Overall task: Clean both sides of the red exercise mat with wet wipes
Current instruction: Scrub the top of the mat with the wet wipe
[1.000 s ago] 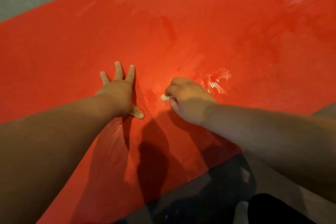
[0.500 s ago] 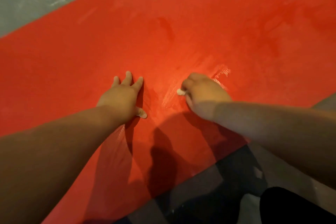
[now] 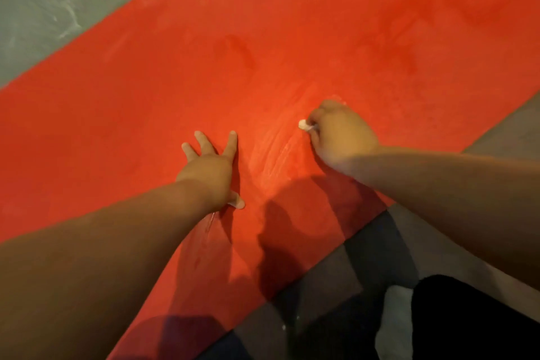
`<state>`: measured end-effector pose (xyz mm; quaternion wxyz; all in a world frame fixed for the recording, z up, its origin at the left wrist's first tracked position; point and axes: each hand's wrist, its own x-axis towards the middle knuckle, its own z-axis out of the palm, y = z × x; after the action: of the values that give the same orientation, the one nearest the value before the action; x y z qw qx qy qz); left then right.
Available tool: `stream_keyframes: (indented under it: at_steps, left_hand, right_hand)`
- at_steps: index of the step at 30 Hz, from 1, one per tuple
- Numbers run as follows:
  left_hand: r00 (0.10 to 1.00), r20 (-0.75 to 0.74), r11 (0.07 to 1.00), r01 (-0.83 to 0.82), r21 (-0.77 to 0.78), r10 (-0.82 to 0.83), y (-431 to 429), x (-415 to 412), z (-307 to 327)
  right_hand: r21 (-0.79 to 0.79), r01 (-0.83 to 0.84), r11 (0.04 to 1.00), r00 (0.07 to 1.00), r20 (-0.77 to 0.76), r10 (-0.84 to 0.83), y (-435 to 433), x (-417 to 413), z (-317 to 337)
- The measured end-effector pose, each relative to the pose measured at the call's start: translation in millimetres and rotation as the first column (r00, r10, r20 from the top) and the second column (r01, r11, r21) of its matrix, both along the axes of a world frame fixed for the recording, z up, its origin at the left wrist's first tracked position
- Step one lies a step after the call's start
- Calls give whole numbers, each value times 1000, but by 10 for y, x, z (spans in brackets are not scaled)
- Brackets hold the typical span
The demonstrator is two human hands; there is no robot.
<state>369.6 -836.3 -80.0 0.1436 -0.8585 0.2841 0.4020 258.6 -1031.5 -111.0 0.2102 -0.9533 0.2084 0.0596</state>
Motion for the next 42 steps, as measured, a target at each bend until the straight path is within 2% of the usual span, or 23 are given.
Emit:
stream_keyframes:
  at_steps: [3, 4, 5, 7, 10, 12, 14, 18, 20, 26, 28, 32, 38, 42]
  left_hand:
    - [1000, 4, 1000, 4, 6, -4, -9, 6, 0]
    - [1000, 7, 1000, 2, 7, -2, -12, 8, -5]
    - [1000, 11, 1000, 2, 9, -2, -17, 13, -8]
    - [1000, 13, 1000, 6, 11, -7, -28, 23, -13]
    - [1000, 5, 1000, -1, 8, 1, -23, 24, -14]
    - [1000, 9, 1000, -4, 1, 4, -22, 24, -11]
    - [1000, 10, 1000, -10, -7, 10, -23, 21, -11]
    - [1000, 24, 1000, -14, -26, 14, 2, 20, -20]
    - [1000, 28, 1000, -10, -28, 11, 14, 21, -22]
    - [1000, 18, 1000, -6, -16, 6, 17, 28, -23]
    - [1000, 18, 1000, -9, -17, 10, 20, 25, -23]
    - [1000, 3, 1000, -25, -17, 25, 10, 32, -17]
    - [999, -6, 999, -37, -1, 37, 5, 36, -26]
    - [999, -21, 999, -49, -11, 48, 16, 54, -39]
  right_hand:
    - [69, -305, 950, 952, 38, 303, 509, -190, -27]
    - [66, -347, 936, 937, 58, 343, 530, -225, -39]
    - [68, -344, 937, 938, 71, 339, 463, -221, -53]
    - [47, -235, 971, 969, 92, 230, 213, -108, -95]
    - [7, 156, 988, 984, 86, -156, -369, 77, -70]
    - [-16, 298, 954, 954, 22, -298, -589, 114, -30]
    - [-9, 238, 971, 971, 5, -238, -432, 116, 9]
    - [162, -31, 986, 996, 91, 17, 349, -80, -25]
    - [177, -91, 980, 991, 115, 71, 426, -146, -49]
    - [2, 104, 995, 987, 119, -104, -241, 224, -117]
    - [5, 76, 997, 990, 115, -76, -150, 179, -89]
    - [60, -83, 995, 988, 134, 74, 171, -152, -47]
    - [-90, 39, 995, 994, 103, -30, -307, 322, -67]
    - [-50, -58, 997, 989, 133, 64, -171, 101, -30]
